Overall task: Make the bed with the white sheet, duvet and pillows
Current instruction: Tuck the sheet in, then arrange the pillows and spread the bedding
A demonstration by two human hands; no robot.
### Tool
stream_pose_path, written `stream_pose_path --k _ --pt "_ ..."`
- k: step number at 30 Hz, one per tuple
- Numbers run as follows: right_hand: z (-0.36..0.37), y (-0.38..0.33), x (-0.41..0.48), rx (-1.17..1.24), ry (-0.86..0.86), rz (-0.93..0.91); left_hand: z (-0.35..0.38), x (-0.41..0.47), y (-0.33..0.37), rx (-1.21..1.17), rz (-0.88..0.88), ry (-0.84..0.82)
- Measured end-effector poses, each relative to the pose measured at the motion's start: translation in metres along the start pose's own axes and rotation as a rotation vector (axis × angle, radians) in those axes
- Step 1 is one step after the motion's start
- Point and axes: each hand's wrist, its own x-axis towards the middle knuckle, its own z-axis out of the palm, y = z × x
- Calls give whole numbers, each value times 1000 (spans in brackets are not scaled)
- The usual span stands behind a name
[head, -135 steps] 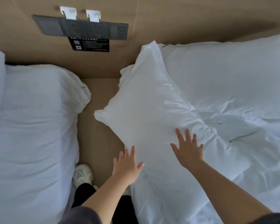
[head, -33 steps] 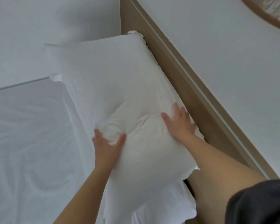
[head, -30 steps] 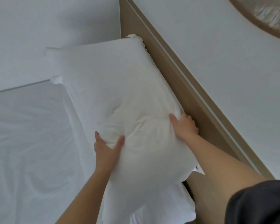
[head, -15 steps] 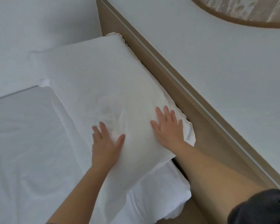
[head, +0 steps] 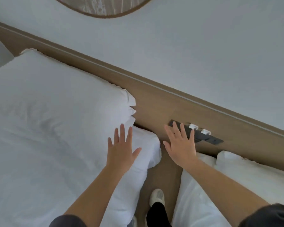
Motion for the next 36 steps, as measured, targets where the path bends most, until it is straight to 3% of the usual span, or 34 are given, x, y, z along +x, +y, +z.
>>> stream_pose_path --k 12,15,21,25,30,33,36 --pt "157 191 -190 286 -283 630 118 -24 221 291 602 -318" --pt "209 237 -227 416 -341 760 162 -25 285 325 678 -376" --pt "340 327 -256 780 -283 1104 284 1 407 357 739 -477" --pt "422 380 -254 1041 -62 1379 371 28 474 360 759 -511" --pt "471 432 -237 1602 623 1876 437 28 538 333 803 -586" --pt "475 451 -223 1911 990 2008 454 20 551 349 805 -576" --pt "477 456 -220 1868 985 2001 449 18 552 352 789 -555"
